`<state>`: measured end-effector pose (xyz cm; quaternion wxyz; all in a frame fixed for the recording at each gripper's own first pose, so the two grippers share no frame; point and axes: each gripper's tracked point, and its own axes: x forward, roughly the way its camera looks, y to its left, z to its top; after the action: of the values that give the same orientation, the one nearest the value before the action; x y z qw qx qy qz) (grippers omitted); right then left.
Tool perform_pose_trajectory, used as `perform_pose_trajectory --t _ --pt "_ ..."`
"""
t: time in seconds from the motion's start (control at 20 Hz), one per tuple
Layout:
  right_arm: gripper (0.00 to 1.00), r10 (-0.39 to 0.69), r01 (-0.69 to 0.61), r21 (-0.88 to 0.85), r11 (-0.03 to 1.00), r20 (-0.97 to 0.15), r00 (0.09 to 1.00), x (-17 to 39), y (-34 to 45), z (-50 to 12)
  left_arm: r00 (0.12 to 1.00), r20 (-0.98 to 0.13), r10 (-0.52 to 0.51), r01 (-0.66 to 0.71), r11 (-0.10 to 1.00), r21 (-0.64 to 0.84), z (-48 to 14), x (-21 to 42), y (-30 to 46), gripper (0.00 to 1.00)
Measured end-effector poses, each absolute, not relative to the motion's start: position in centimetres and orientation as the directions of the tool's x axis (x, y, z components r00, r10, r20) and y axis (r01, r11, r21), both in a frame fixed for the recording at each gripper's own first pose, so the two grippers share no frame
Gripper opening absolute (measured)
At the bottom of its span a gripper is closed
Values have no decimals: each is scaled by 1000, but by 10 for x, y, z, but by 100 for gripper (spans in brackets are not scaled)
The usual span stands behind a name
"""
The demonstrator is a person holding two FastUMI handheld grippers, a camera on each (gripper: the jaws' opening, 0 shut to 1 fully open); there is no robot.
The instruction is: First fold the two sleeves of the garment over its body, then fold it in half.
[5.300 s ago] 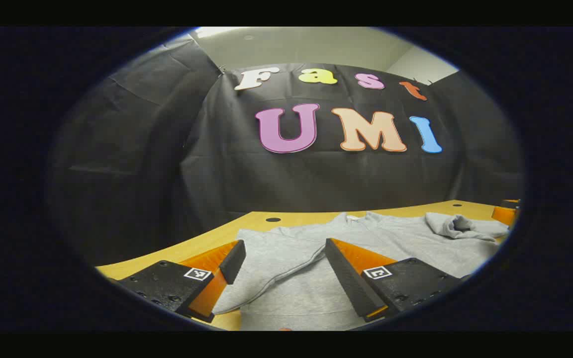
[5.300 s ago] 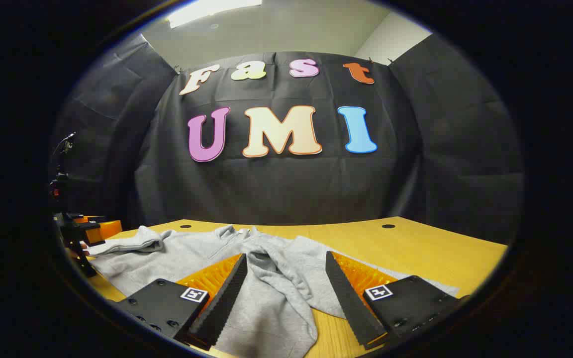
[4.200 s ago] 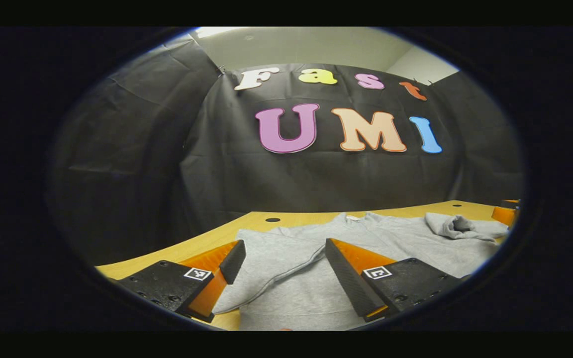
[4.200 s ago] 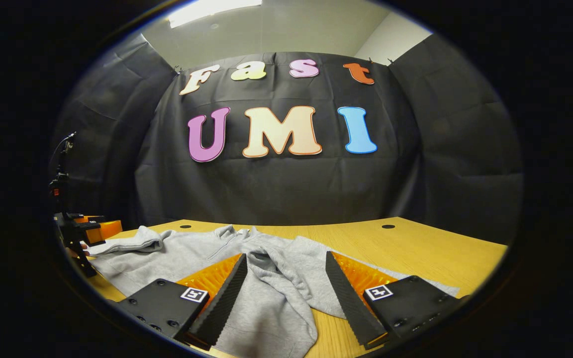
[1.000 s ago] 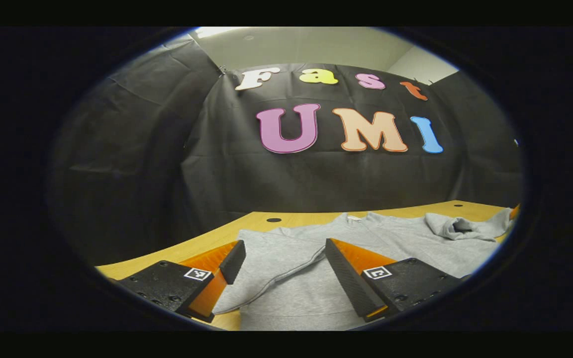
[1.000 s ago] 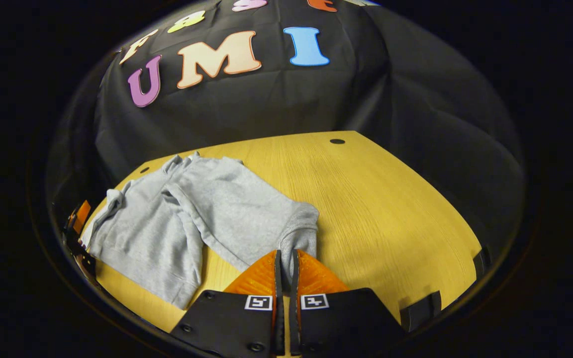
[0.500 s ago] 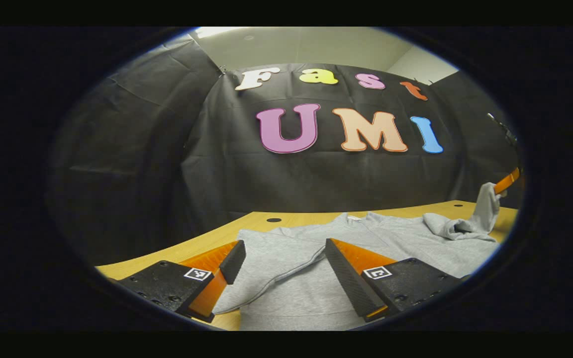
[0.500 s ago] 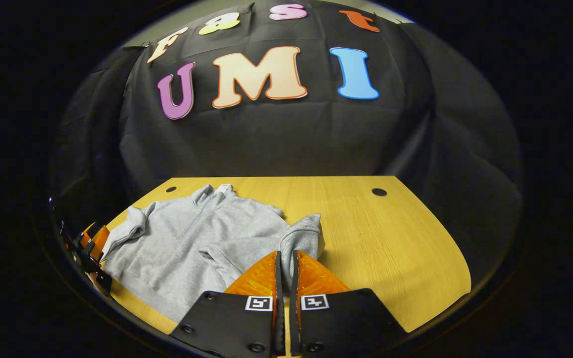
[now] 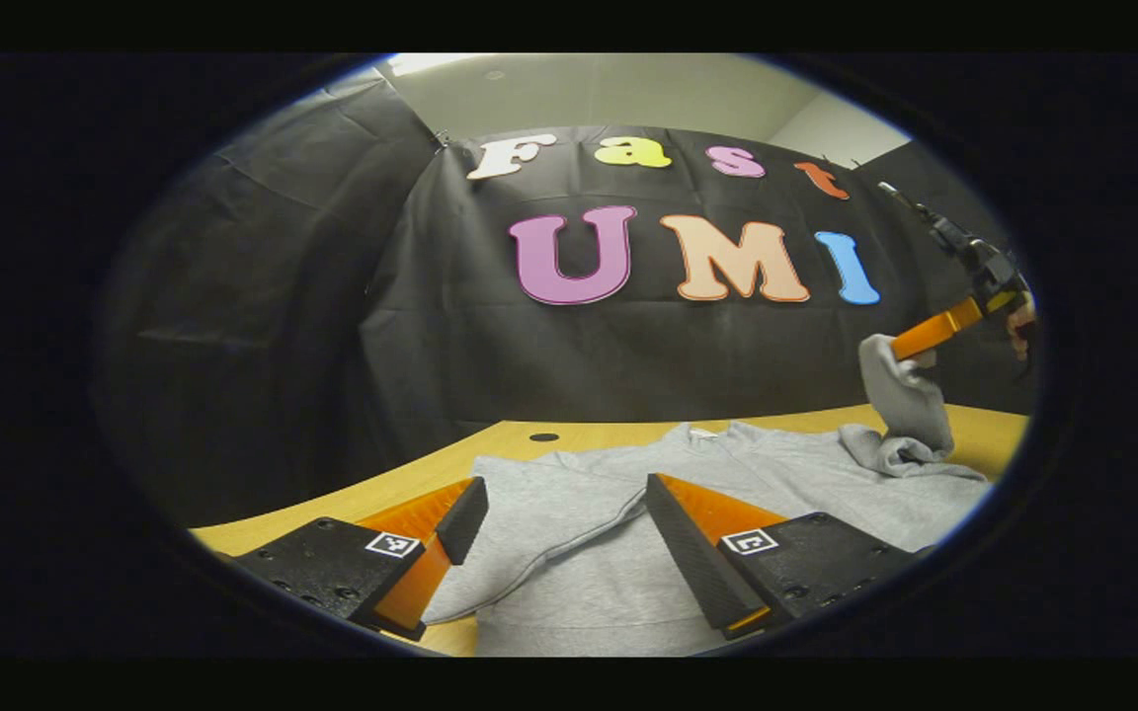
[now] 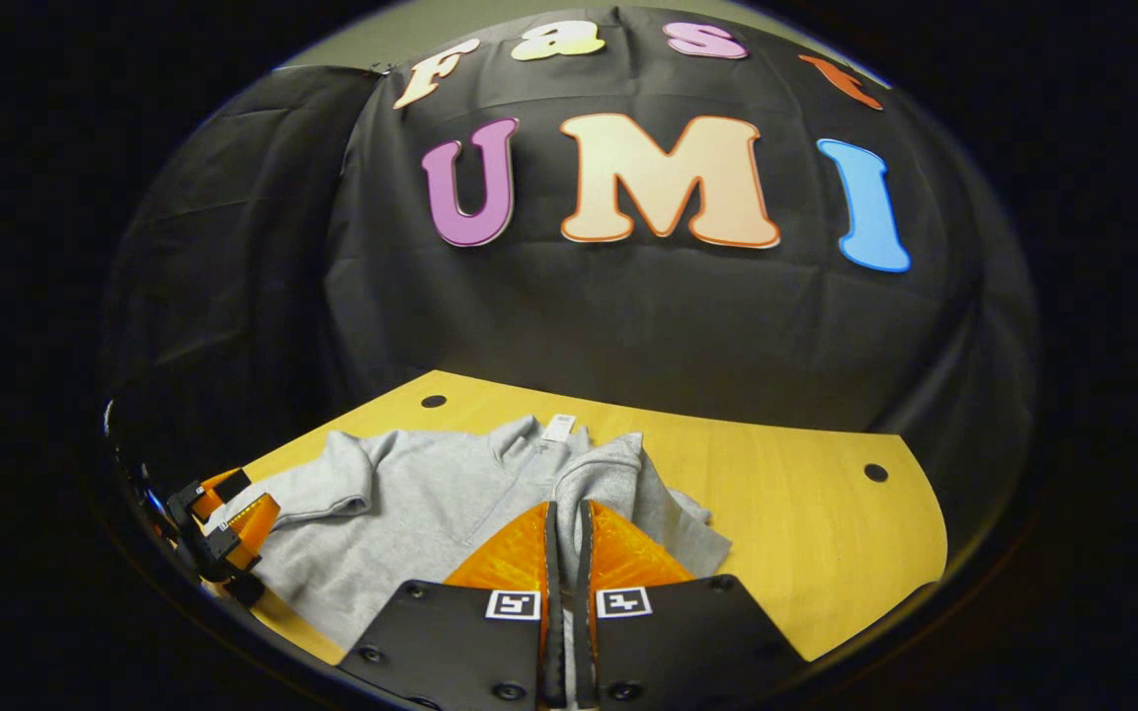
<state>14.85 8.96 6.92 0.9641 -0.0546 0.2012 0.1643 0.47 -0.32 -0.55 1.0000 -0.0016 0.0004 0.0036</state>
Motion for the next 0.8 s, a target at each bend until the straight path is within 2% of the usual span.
perform_pose_trajectory --t 0.45,0.8 --pt "6 491 -518 56 854 -420 764 187 257 35 1000 -1 5 -5 1000 -4 -6 5 -4 96" --pt "6 502 -526 100 845 -488 714 210 321 -29 1000 0 3 -3 1000 -4 -6 6 -4 96"
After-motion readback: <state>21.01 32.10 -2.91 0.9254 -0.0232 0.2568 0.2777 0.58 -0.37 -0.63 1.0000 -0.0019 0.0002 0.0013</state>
